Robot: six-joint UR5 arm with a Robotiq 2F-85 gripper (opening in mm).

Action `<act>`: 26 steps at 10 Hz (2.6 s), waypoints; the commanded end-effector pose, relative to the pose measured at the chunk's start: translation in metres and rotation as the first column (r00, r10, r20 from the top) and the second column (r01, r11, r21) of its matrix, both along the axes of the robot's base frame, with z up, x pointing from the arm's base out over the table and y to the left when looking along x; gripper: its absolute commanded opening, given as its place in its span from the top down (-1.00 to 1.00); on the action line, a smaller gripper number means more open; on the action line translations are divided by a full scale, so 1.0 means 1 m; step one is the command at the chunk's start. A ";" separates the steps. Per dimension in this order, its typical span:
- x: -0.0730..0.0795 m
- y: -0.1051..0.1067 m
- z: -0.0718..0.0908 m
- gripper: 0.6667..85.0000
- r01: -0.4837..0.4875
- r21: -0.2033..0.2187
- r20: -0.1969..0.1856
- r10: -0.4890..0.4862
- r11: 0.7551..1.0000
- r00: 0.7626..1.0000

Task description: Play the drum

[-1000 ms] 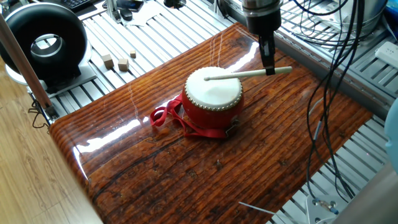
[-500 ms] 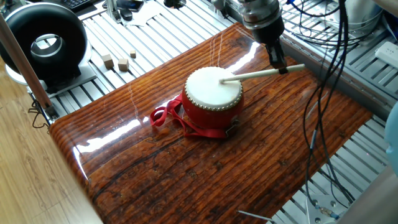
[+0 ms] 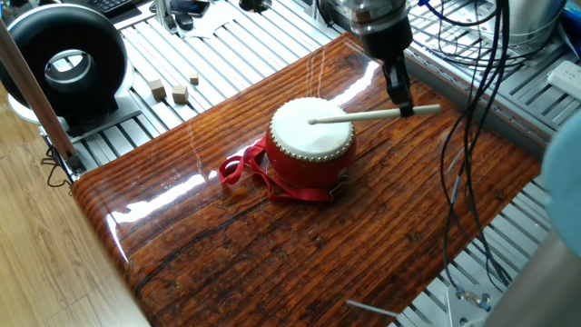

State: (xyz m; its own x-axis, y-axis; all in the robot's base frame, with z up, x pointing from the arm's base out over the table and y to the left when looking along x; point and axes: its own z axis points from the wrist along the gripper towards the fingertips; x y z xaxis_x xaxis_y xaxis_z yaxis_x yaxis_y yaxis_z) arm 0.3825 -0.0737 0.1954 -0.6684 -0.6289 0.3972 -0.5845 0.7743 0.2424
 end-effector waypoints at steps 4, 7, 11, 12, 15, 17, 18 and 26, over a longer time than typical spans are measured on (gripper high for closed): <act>0.025 -0.035 -0.030 0.99 -0.116 -0.094 0.062 0.122 0.989 0.991; 0.028 -0.054 -0.044 0.99 -0.145 -0.229 0.073 0.166 0.962 0.983; 0.022 -0.069 -0.019 0.99 -0.163 -0.296 0.052 0.186 0.941 0.981; 0.017 -0.053 -0.016 0.99 -0.141 -0.219 0.050 0.156 0.966 0.986; 0.033 -0.022 0.011 0.99 -0.090 -0.074 0.126 0.099 0.993 0.987; 0.058 0.014 0.000 0.99 0.000 0.033 0.239 -0.008 0.999 0.971; 0.065 0.025 -0.002 0.99 0.015 0.058 0.260 -0.030 0.998 0.965; 0.082 0.019 -0.034 0.99 -0.004 -0.049 0.296 0.019 0.999 0.955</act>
